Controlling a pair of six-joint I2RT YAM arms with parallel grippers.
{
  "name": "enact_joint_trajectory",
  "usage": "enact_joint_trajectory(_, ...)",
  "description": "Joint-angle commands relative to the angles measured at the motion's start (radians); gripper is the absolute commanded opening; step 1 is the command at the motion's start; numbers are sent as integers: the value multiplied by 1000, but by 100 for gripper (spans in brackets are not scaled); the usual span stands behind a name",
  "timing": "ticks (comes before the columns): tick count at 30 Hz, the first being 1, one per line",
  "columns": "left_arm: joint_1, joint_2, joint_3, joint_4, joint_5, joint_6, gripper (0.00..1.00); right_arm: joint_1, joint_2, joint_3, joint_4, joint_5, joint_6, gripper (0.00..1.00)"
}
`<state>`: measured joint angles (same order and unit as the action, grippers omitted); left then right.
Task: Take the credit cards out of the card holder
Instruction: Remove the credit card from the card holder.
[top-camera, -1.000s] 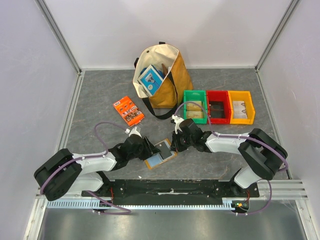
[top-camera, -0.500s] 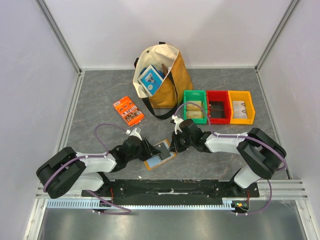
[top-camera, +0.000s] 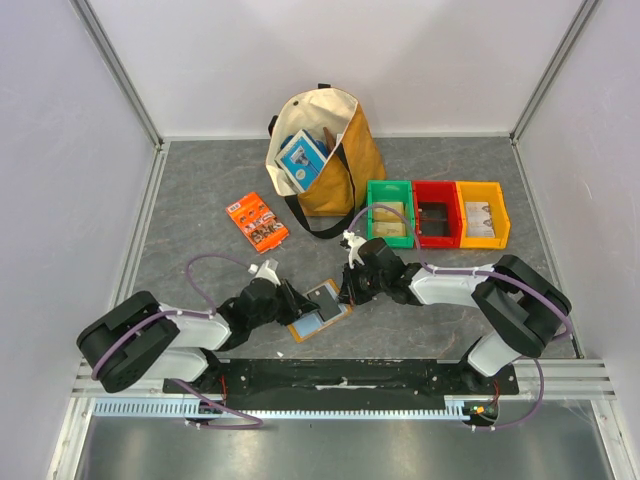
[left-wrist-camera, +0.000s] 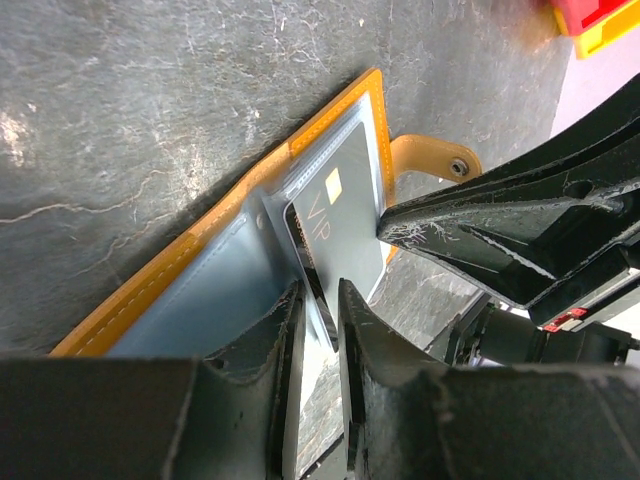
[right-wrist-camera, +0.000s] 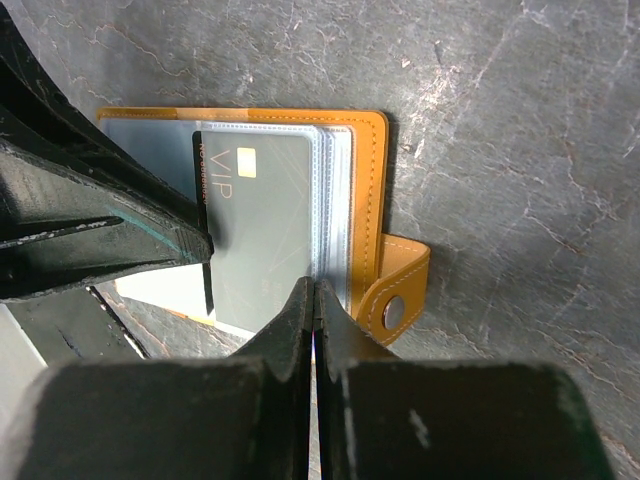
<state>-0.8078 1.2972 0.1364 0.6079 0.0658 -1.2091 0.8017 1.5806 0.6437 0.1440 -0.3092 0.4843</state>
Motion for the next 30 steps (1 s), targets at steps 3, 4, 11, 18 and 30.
enact_joint_trajectory(3, -1, 39, -20, 230, 66, -61, 24, 33, 29, 5, -11, -11, 14, 0)
enact_joint_trajectory(4, -1, 42, -23, 236, 66, -66, 23, 34, 29, 4, -14, 1, 14, 0)
enact_joint_trajectory(11, 1, -16, -58, 202, 63, -89, 2, 27, 24, 4, -72, 105, 13, 0)
enact_joint_trajectory(18, 10, -130, -61, -17, 54, -99, 2, 4, 18, 2, -95, 144, 16, 0)
enact_joint_trajectory(30, 39, -82, -14, -154, 127, -60, 2, 2, -53, 50, -84, 59, -21, 1)
